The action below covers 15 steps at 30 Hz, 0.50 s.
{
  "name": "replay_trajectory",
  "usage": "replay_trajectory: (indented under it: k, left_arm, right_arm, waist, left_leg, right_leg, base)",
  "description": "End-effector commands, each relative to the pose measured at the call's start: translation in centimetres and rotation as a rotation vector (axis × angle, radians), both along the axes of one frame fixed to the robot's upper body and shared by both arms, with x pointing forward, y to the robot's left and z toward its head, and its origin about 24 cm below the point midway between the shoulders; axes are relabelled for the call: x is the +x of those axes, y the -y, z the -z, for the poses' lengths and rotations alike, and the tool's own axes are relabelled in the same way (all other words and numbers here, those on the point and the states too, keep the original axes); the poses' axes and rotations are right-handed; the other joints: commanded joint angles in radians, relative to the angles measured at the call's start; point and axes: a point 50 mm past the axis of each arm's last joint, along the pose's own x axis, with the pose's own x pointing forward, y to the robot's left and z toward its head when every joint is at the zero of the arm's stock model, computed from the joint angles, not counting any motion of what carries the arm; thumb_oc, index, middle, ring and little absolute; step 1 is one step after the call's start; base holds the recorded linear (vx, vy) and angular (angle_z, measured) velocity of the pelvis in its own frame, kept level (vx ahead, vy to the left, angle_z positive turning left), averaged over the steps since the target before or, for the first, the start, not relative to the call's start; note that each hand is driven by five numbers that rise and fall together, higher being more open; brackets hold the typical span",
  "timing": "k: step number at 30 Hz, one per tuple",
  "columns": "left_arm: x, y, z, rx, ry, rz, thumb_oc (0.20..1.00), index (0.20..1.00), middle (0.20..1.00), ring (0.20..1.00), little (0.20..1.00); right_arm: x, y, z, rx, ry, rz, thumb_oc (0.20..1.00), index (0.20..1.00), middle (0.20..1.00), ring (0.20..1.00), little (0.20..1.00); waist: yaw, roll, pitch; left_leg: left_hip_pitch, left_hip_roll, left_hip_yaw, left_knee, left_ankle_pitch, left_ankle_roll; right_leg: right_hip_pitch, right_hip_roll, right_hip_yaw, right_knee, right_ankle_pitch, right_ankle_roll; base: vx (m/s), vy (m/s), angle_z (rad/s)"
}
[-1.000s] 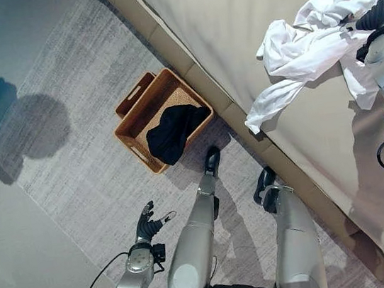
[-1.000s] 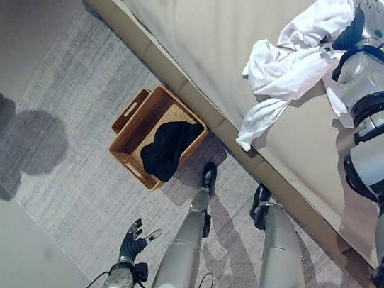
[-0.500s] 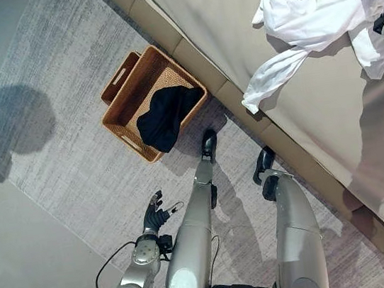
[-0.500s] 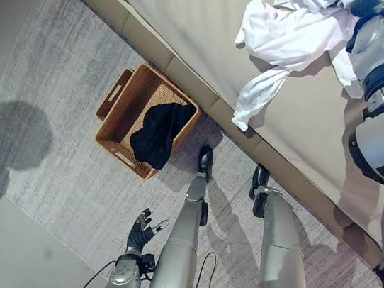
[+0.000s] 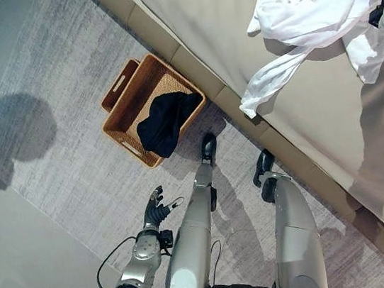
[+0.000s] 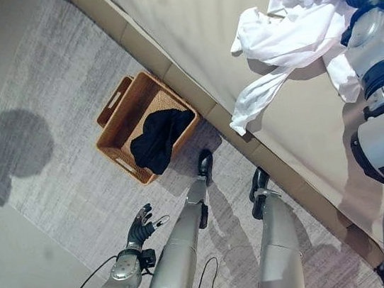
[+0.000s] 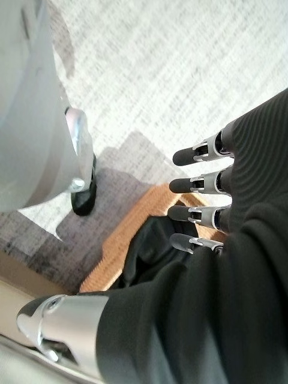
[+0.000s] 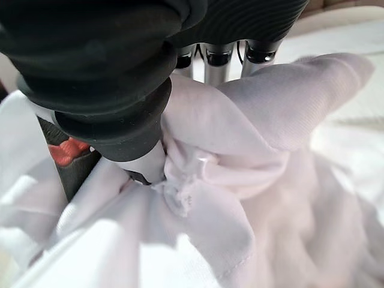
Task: Pick up clothes into the bucket
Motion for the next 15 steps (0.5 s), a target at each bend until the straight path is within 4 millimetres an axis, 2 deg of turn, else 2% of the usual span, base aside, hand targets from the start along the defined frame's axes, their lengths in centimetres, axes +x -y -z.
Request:
replay_trajectory:
  k: [1, 2, 4, 7, 10, 11, 13, 15]
  left_arm:
    - [-0.8, -2.9, 0.9, 0.086, -0.045, -0.075, 1.0, 1.0, 1.0, 1.0, 1.0]
    - [-0.8, -2.9, 0.9, 0.087, -0.045, -0.075, 1.0, 1.0, 1.0, 1.0, 1.0]
    - [-1.6, -3.9, 1.7, 0.132, -0.095, -0.085, 1.0, 1.0, 1.0, 1.0, 1.0]
    - [-2.1, -4.6, 2.2, 0.16, -0.132, -0.093, 1.0, 1.0, 1.0, 1.0, 1.0]
    - [-2.8, -5.0, 2.7, 0.165, -0.162, -0.099, 1.0, 1.0, 1.0, 1.0, 1.0]
    - [-2.9, -5.6, 2.5, 0.182, -0.153, -0.107, 1.0, 1.0, 1.0, 1.0, 1.0]
    - [-2.9, -5.6, 2.4, 0.182, -0.152, -0.107, 1.0, 1.0, 1.0, 1.0, 1.0]
    - [-2.9, -6.4, 1.8, 0.197, -0.123, -0.109, 1.0, 1.0, 1.0, 1.0, 1.0]
  right_arm:
    - [-1.6, -1.8, -5.5, -0.062, 0.235, -0.093, 0.2, 0.2, 0.2, 0.2, 0.2]
    - [-1.6, -1.8, -5.4, -0.062, 0.235, -0.093, 0.2, 0.2, 0.2, 0.2, 0.2]
    - [-1.7, -3.6, -6.8, -0.094, 0.282, -0.161, 0.2, 0.2, 0.2, 0.2, 0.2]
    - [-2.2, -4.9, -8.3, -0.121, 0.332, -0.215, 0.2, 0.2, 0.2, 0.2, 0.2]
    - [-2.6, -5.3, -8.9, -0.135, 0.353, -0.242, 0.2, 0.2, 0.2, 0.2, 0.2]
    - [-2.8, -5.9, -9.5, -0.147, 0.374, -0.272, 0.2, 0.2, 0.2, 0.2, 0.2]
    - [-2.8, -5.9, -9.5, -0.147, 0.374, -0.273, 0.2, 0.2, 0.2, 0.2, 0.2]
    - [-3.3, -6.6, -10.3, -0.165, 0.401, -0.308, 0.2, 0.2, 0.2, 0.2, 0.2]
  waist:
    - [0.005, -0.071, 0.009]
    - [0.006, -0.071, 0.009]
    - [-0.007, -0.093, 0.009]
    - [-0.019, -0.108, -0.002]
    - [-0.034, -0.113, -0.063]
    - [-0.046, -0.115, -0.1]
    - [-0.047, -0.115, -0.102]
    - [-0.056, -0.117, -0.16]
  left_leg:
    - [0.068, 0.009, 0.067, 0.163, -0.204, 0.027]
    - [0.069, 0.01, 0.068, 0.163, -0.204, 0.027]
    - [0.165, 0.023, 0.1, 0.167, -0.231, 0.031]
    - [0.277, 0.031, 0.131, 0.156, -0.252, 0.037]
    - [0.371, 0.034, 0.137, 0.096, -0.244, 0.033]
    - [0.426, 0.034, 0.14, 0.054, -0.243, 0.031]
    - [0.425, 0.034, 0.14, 0.049, -0.237, 0.031]
    - [0.491, 0.035, 0.155, -0.02, -0.222, 0.028]
  right_leg:
    - [0.105, 0.01, 0.048, -0.134, 0.123, 0.07]
    - [0.106, 0.01, 0.049, -0.135, 0.123, 0.07]
    - [0.196, 0.021, 0.069, -0.164, 0.131, 0.079]
    - [0.306, 0.036, 0.098, -0.212, 0.143, 0.089]
    - [0.4, 0.042, 0.095, -0.275, 0.16, 0.097]
    - [0.446, 0.046, 0.092, -0.301, 0.161, 0.103]
    - [0.445, 0.046, 0.091, -0.307, 0.167, 0.103]
    - [0.496, 0.047, 0.088, -0.344, 0.17, 0.107]
  base:
    - [-0.01, 0.044, -0.36]
    - [-0.07, 0.109, -0.59]
    - [0.05, 0.102, -0.56]
    - [0.08, 0.107, -0.5]
    - [0.12, 0.047, -0.37]
    - [0.09, 0.037, -0.41]
    - [0.06, 0.026, -0.16]
    - [0.1, 0.021, -0.14]
